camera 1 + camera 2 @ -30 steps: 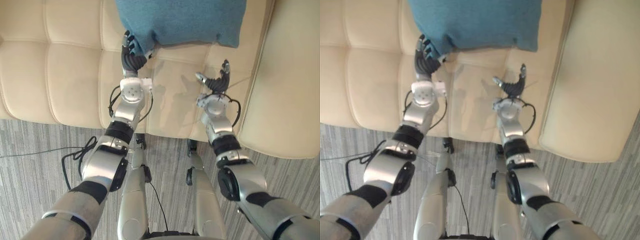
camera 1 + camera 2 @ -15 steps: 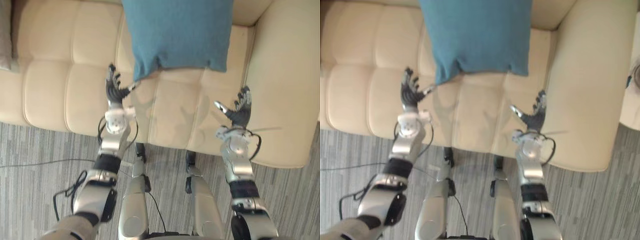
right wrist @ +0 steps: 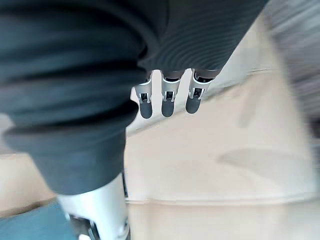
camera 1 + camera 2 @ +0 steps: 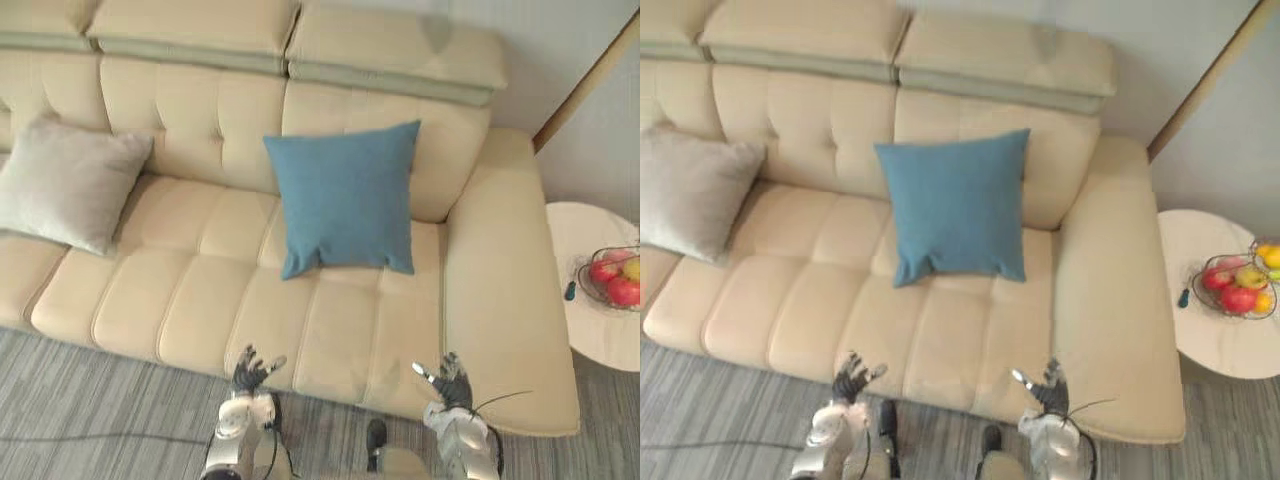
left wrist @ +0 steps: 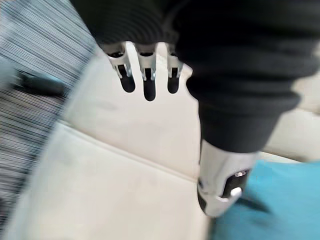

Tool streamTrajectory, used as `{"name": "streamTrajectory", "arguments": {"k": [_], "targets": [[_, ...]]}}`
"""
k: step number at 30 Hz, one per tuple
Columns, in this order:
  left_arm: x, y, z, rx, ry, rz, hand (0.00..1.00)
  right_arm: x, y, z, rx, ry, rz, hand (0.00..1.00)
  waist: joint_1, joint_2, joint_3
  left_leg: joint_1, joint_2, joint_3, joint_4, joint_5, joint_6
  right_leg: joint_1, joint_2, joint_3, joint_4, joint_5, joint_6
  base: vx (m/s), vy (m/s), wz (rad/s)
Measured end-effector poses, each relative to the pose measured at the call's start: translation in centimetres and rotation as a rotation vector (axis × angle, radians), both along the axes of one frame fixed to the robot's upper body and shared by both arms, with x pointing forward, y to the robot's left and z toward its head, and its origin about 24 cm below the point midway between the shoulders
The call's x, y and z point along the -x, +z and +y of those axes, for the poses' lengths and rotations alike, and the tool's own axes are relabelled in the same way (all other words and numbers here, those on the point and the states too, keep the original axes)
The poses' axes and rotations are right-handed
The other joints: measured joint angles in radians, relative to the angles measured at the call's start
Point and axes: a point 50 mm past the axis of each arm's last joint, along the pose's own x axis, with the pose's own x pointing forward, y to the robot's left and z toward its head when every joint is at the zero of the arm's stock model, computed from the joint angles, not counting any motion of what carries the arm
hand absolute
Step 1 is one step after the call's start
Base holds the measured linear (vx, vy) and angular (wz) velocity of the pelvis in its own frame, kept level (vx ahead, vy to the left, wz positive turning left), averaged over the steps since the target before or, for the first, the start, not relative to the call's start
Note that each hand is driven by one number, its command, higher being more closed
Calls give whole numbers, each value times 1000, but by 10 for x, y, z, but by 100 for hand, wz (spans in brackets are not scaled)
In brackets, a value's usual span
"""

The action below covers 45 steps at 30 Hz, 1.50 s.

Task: Pick up cushions and gather them together orderly.

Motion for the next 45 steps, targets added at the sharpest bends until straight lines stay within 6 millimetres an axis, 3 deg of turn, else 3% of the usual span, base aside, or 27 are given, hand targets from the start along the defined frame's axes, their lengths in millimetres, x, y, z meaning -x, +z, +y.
{"name": "streamTrajectory", "arguments": {"k": [3, 6, 15, 22, 26, 29, 30, 31, 32, 33, 34, 35, 36, 37, 38, 39, 40, 41, 42, 43, 45], "targets": [[22, -14, 6, -26, -12, 108, 0, 23, -19, 6, -24, 29, 137, 0, -2, -3, -27, 21, -6, -16, -5, -15, -3, 41, -3, -6, -34, 3, 4, 39, 7, 8], [32, -19, 13, -56, -29, 166, 0, 36, -30, 8, -35, 52, 226, 0, -5, -4, -39, 42, -17, -23, -6, -29, -5, 79, -10, -8, -62, 7, 11, 40, 21, 7], [51, -26, 25, -110, -66, 257, 0, 42, -36, -2, -24, 57, 300, 0, -18, -17, -46, 87, -36, -28, -6, -45, 0, 134, -25, -3, -81, 8, 15, 59, 6, 0], [37, -22, 26, -125, -95, 226, 0, 25, -33, 1, -26, 70, 271, 0, -18, -39, -7, 80, -33, 13, 0, -47, 0, 94, -24, 39, -69, 31, 29, -7, 10, -20], [25, -19, 20, -122, -100, 197, 0, 7, -23, 3, -2, 90, 196, 0, -7, -25, 19, 65, 3, 87, 2, -64, 9, 11, 11, 69, -27, 133, 38, -82, 44, -60], [8, -11, 17, -131, -108, 131, 0, -3, -17, 10, 29, 142, 154, 0, -3, -26, 54, 49, 41, 128, 88, -103, 30, -29, 29, -6, 28, 208, 3, -123, 59, -45], [3, -8, 16, -131, -108, 108, 0, -7, -14, 10, 46, 164, 137, 0, -2, -18, 60, 30, 53, 139, 127, -118, 50, -34, 22, -34, 45, 206, -2, -184, 44, -24], [1, -7, 14, -129, -106, 96, 0, -7, -13, 11, 50, 172, 136, 0, -1, -18, 60, 17, 59, 150, 150, -123, 58, -57, 9, -55, 125, 153, -26, -166, -6, 2], [-3, -4, 15, -133, -102, 78, 0, -5, -14, 12, 50, 176, 142, 0, -1, -20, 59, 5, 60, 146, 182, -129, 66, -98, -9, -91, 332, 48, -51, -123, -33, 20], [-6, -2, 17, -142, -99, 65, 0, -4, -15, 12, 50, 176, 148, 0, 0, -24, 57, -9, 61, 134, 217, -132, 70, -112, -25, -107, 487, -7, -39, -55, -91, 27], [-8, 0, 18, -148, -94, 56, 0, -4, -15, 13, 51, 179, 149, 0, 4, -30, 56, -23, 59, 127, 243, -133, 71, -113, -38, -109, 563, -15, -35, -49, -125, 21], [-11, 2, 21, -155, -82, 46, 0, -7, -14, 14, 62, 198, 145, 0, 6, -53, 49, -66, 48, 122, 305, -134, 69, -123, -52, -109, 589, -18, -17, -84, -108, 6], [-14, 3, 22, -155, -76, 38, 0, -12, -12, 14, 71, 206, 135, 0, 8, -50, 53, -90, 52, 119, 332, -139, 66, -137, -41, -124, 591, -15, -14, -160, -30, 3], [-9, -1, 14, -123, -62, 60, 0, -18, -10, 11, 87, 212, 121, 0, 21, -2, 29, -139, 58, 86, 345, -148, 66, -103, -3, -114, 507, -46, 4, -204, 53, -4], [-8, -1, 8, -102, -50, 53, 0, -18, -9, 8, 99, 198, 125, 0, 35, -12, 40, -133, 51, 116, 336, -122, 89, -91, -18, -91, 614, -119, 37, -182, 23, 9], [-10, 0, 8, -104, -52, 49, 0, -18, -10, 9, 95, 197, 126, 0, 35, -24, 44, -138, 43, 118, 346, -120, 92, -70, -29, -84, 648, -142, 43, -165, -92, 14], [-14, 2, 7, -109, -62, 34, 0, -18, -10, 13, 85, 199, 127, 0, 54, -52, 39, -179, 41, 118, 401, -121, 92, -3, -38, -68, 602, -188, 33, -196, -226, 5], [-17, 3, 4, -109, -71, 25, 0, -23, -8, 14, 91, 204, 114, 0, 68, -52, 43, -208, 56, 117, 430, -120, 90, 20, -14, -72, 524, -241, 23, -312, -268, -11], [-17, 3, -5, -92, -89, 23, 0, -34, -2, 10, 113, 203, 85, 0, 69, -10, 50, -241, 91, 104, 433, -92, 68, 51, 31, -107, 431, -264, -8, -319, -217, -18], [-16, 2, -11, -82, -103, 26, 0, -36, -1, 7, 124, 198, 76, 0, 68, 12, 49, -255, 113, 93, 423, -69, 62, 60, 62, -125, 392, -268, -18, -366, -187, -7], [-14, 0, -18, -76, -137, 34, 0, -35, -1, 6, 133, 190, 80, 0, 66, 29, 54, -241, 130, 88, 343, -20, 50, 63, 89, -156, 356, -274, -58, -385, -179, 15]]}}
